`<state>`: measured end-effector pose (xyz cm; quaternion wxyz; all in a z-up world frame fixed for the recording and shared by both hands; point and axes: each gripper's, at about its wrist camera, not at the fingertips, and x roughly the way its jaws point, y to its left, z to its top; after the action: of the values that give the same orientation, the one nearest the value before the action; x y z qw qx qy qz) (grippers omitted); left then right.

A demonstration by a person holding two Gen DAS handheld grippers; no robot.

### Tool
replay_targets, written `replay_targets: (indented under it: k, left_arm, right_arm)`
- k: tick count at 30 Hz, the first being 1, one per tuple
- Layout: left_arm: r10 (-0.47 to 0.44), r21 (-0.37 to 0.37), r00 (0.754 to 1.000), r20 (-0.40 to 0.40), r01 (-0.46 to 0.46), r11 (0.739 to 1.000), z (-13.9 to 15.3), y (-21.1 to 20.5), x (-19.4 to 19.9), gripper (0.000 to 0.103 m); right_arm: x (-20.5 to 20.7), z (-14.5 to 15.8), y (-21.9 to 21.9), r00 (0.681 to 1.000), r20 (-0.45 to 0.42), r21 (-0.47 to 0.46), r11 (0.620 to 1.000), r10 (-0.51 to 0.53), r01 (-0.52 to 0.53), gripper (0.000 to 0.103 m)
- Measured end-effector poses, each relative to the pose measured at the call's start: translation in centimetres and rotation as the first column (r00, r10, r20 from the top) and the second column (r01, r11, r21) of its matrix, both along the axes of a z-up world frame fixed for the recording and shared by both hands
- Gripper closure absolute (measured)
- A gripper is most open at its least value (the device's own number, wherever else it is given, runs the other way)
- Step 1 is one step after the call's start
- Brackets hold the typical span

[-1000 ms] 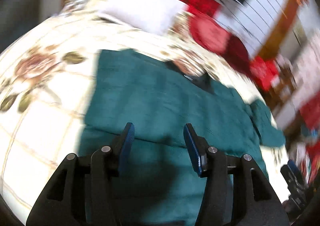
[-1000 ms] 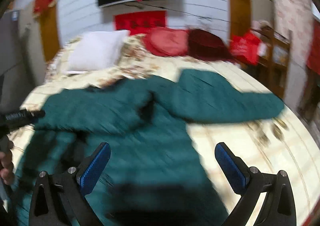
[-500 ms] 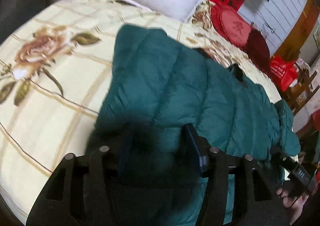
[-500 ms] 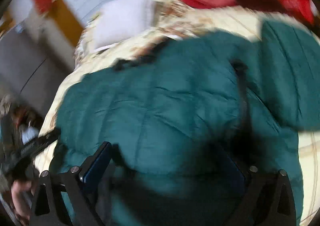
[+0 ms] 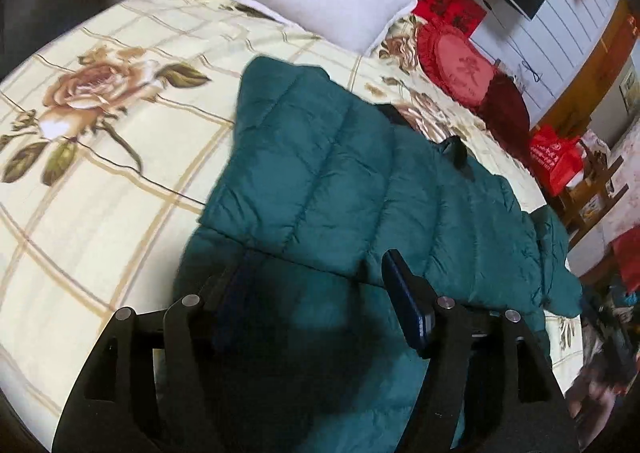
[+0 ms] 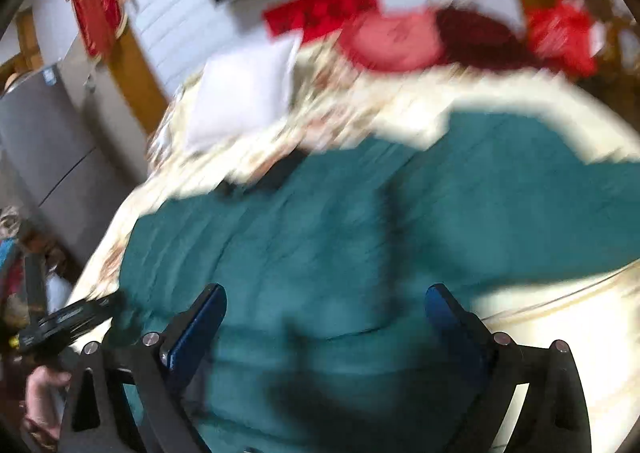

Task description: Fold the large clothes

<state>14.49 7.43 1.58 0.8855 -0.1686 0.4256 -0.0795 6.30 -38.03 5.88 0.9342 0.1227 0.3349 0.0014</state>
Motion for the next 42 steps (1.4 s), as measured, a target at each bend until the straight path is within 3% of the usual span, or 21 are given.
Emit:
replay_targets:
  k: [2, 4, 7, 10, 13, 15, 18, 21, 23, 25, 27, 29, 30, 36, 42]
  left_arm:
    - [0.004, 0.011, 1.000, 0.009, -0.004, 1.000, 0.4, -0.1, -0.5, 0.036]
    - [-0.016, 0.028, 1.000, 0.016, 0.015, 0.999, 0.6, -0.7, -0.8, 0.036]
    - [-0.050, 0.089, 0.998, 0.026, 0.048, 0.995, 0.7, -2.1, -1.1, 0.036]
    - [-0.085, 0.164, 0.996, 0.041, 0.077, 0.983, 0.5, -3.7, -1.4, 0.036]
    - [-0.111, 0.216, 0.993, 0.040, 0.100, 0.971, 0.1, -4.8, -1.5, 0.036]
    - [-0.127, 0.223, 0.992, 0.028, 0.118, 0.968, -0.3, -5.2, -1.5, 0.036]
    - [-0.135, 0.237, 0.991, 0.012, 0.129, 0.963, -0.8, -5.6, -1.3, 0.036]
    - [-0.135, 0.244, 0.991, 0.001, 0.131, 0.961, -1.2, -5.7, -1.2, 0.036]
    - [-0.131, 0.246, 0.991, -0.003, 0.127, 0.961, -1.3, -5.7, -1.1, 0.036]
    - [-0.123, 0.247, 0.992, 0.000, 0.119, 0.962, -1.3, -5.7, -1.1, 0.036]
    - [-0.114, 0.239, 0.994, -0.002, 0.111, 0.965, -1.3, -5.5, -1.1, 0.036]
    - [-0.105, 0.237, 0.994, -0.002, 0.102, 0.966, -1.3, -5.4, -1.2, 0.036]
    - [-0.099, 0.237, 0.995, -0.002, 0.096, 0.967, -1.2, -5.3, -1.2, 0.036]
    - [-0.079, 0.278, 0.997, -0.020, 0.081, 0.957, -1.1, -5.1, -1.2, 0.036]
    - [-0.025, 0.278, 0.999, -0.026, 0.031, 0.960, -0.9, -3.9, -1.0, 0.036]
  right_arm:
    - [-0.8, 0.8, -5.8, 0.988, -0.015, -0.111, 0.982, -0.153, 0.150, 0.004]
    - [-1.5, 0.7, -11.7, 0.951, -0.038, -0.174, 0.939, -0.307, 0.296, 0.004]
    - [-3.0, -0.5, -21.6, 0.872, -0.086, -0.125, 0.873, -0.483, 0.471, 0.004]
    - [-4.5, -1.9, -28.9, 0.804, -0.139, -0.043, 0.815, -0.578, 0.578, 0.004]
    - [-4.8, -3.7, -33.2, 0.780, -0.171, 0.048, 0.786, -0.602, 0.617, 0.004]
    - [-3.9, -5.1, -34.8, 0.788, -0.203, 0.126, 0.782, -0.582, 0.610, 0.003]
    - [-1.9, -5.7, -35.2, 0.822, -0.169, 0.064, 0.826, -0.544, 0.560, 0.003]
    - [-0.5, -5.5, -34.6, 0.885, -0.148, 0.131, 0.878, -0.442, 0.461, 0.007]
    - [0.0, -5.3, -34.4, 0.903, -0.129, 0.162, 0.890, -0.409, 0.426, 0.010]
    - [-0.3, -5.2, -34.4, 0.909, -0.111, 0.196, 0.888, -0.401, 0.415, 0.021]
    - [-0.8, -5.5, -34.9, 0.904, -0.119, 0.199, 0.882, -0.411, 0.427, 0.054]
    - [-1.0, -5.5, -34.2, 0.906, -0.127, 0.181, 0.889, -0.404, 0.421, 0.070]
    - [-0.6, -5.4, -33.2, 0.908, -0.114, 0.141, 0.898, -0.403, 0.416, 0.073]
    - [-1.9, -1.2, -28.1, 0.913, -0.015, -0.035, 0.913, -0.408, 0.407, 0.077]
    - [-3.8, 4.3, -16.9, 0.951, 0.116, -0.006, 0.957, -0.287, 0.289, 0.077]
